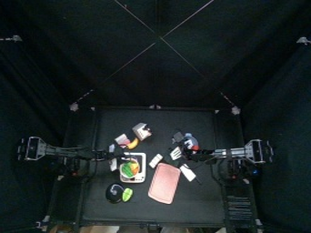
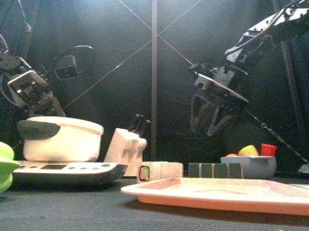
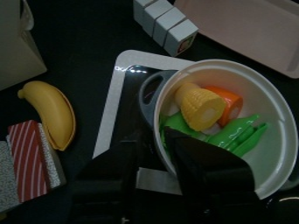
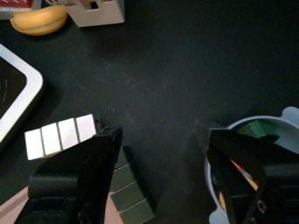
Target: Move pot into center of stove
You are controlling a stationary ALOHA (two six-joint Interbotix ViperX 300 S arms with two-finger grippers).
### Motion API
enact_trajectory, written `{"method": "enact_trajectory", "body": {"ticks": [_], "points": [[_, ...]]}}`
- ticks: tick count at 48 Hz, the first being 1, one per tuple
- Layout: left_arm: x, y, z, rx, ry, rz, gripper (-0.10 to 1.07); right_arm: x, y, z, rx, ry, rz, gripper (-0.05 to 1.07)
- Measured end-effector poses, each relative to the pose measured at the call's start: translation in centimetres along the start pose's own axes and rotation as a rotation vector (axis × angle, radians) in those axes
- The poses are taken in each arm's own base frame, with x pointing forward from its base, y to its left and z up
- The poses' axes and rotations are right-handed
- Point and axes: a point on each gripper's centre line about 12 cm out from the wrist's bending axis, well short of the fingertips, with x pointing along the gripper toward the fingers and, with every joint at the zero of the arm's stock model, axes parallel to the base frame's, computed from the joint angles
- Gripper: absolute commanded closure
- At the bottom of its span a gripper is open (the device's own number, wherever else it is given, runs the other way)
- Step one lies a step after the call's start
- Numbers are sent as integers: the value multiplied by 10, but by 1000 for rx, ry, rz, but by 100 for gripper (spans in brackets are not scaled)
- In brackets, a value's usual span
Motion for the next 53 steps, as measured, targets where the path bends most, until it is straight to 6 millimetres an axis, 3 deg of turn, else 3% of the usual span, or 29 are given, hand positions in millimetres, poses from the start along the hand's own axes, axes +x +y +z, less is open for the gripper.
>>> {"method": "enact_trajectory", "body": {"ticks": [6,24,37,44,53], "points": [[0,0,3,2,-6,0,43,0,0,0,-1,-1,-2,5],[3,5,28,48,-61,17,43,2,0,-1,-5,4,-5,5],[16,17,24,30,-13,51,42,5,0,-3,-8,11,-12,5],[23,18,23,28,7,54,37,5,0,-4,-9,13,-12,5],[23,18,23,28,7,54,20,5,0,-4,-9,15,-13,5]]}}
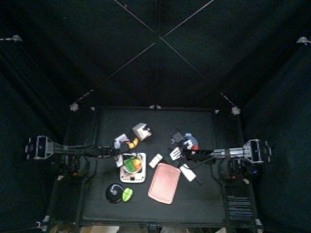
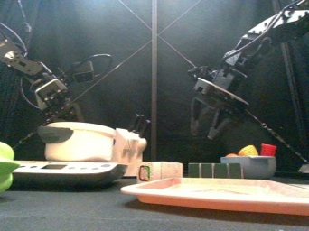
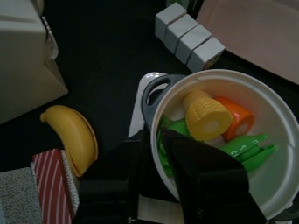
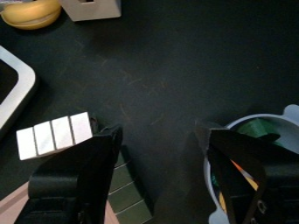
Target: Move pot into center of stove
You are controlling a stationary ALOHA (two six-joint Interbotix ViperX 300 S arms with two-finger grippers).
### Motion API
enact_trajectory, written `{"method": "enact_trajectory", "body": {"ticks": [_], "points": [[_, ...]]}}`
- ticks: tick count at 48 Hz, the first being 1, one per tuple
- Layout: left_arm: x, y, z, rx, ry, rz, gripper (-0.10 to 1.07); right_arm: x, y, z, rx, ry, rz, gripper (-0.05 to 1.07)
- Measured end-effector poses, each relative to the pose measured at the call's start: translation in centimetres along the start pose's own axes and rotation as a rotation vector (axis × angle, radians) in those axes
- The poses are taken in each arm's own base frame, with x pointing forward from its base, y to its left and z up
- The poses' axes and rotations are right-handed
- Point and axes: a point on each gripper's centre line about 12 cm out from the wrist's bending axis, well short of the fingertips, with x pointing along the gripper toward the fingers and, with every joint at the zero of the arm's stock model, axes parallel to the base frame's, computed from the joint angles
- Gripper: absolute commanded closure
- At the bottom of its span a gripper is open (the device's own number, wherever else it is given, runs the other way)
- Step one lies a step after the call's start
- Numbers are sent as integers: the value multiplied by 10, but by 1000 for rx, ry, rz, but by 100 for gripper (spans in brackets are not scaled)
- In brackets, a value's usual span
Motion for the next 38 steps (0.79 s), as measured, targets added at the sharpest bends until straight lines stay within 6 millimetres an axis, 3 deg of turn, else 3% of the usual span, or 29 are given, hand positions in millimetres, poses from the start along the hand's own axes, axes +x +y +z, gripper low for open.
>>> {"method": "enact_trajectory", "body": {"ticks": [8,38], "points": [[-1,0,2,0,-9,0,10,0,0,0,0,0,0,5],[-19,0,26,20,-170,-1,10,0,1,-1,-3,2,2,5]]}}
